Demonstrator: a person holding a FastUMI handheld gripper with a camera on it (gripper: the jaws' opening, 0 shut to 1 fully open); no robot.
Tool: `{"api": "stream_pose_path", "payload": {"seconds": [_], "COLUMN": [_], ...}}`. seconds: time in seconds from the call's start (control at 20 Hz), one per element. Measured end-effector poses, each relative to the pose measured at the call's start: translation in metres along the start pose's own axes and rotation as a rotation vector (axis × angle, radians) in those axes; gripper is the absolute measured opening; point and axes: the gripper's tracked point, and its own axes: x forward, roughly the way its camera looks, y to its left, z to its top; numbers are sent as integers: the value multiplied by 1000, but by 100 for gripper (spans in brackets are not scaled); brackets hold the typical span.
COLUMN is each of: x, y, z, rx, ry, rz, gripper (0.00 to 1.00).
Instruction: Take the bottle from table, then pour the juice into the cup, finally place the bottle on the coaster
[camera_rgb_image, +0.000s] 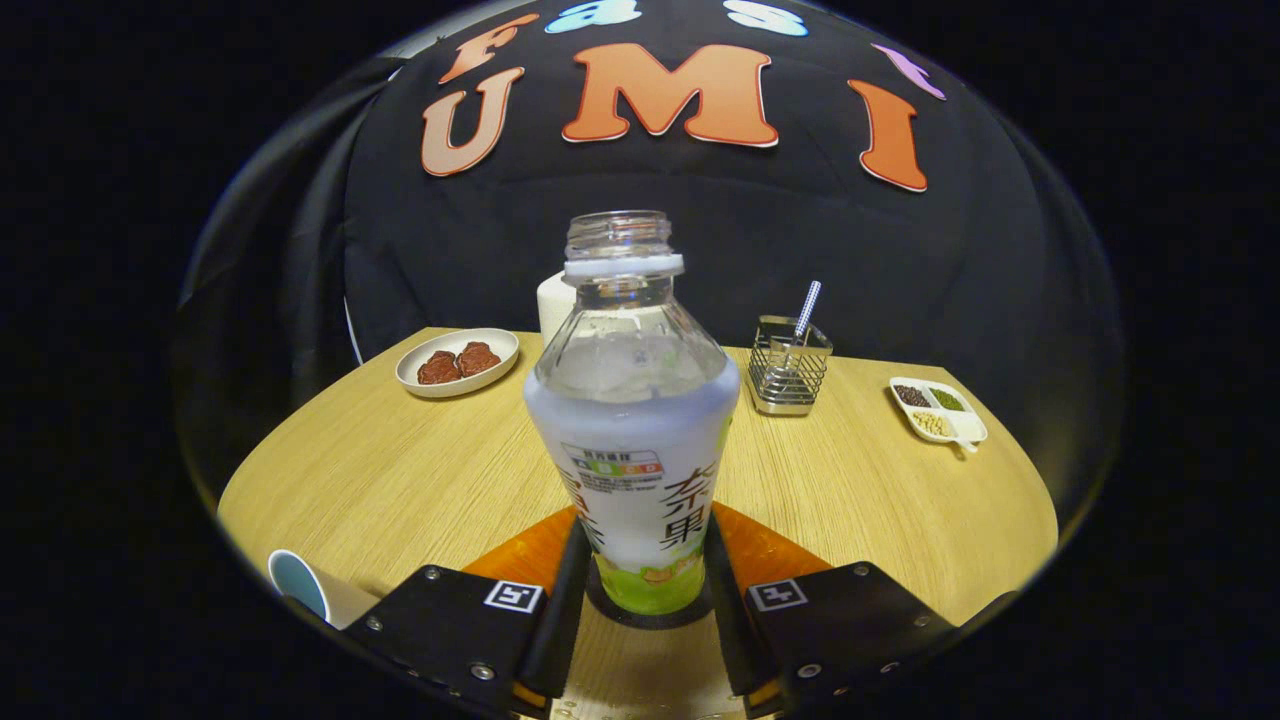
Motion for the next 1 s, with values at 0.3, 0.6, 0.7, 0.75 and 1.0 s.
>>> {"api": "stream_pose_path", "payload": {"seconds": [0.3,0.6,0.7,0.75,1.0], "x": [-1,-5,-6,-8,-26], "y": [-4,-3,-7,-7,-11], "z": [-2,-5,-6,-6,4], "rx": [30,13,7,2,-8], "ry": [-23,-26,-18,-18,-43], "rz": [18,3,-13,-15,-30], "gripper": [60,64,67,67,91]}}
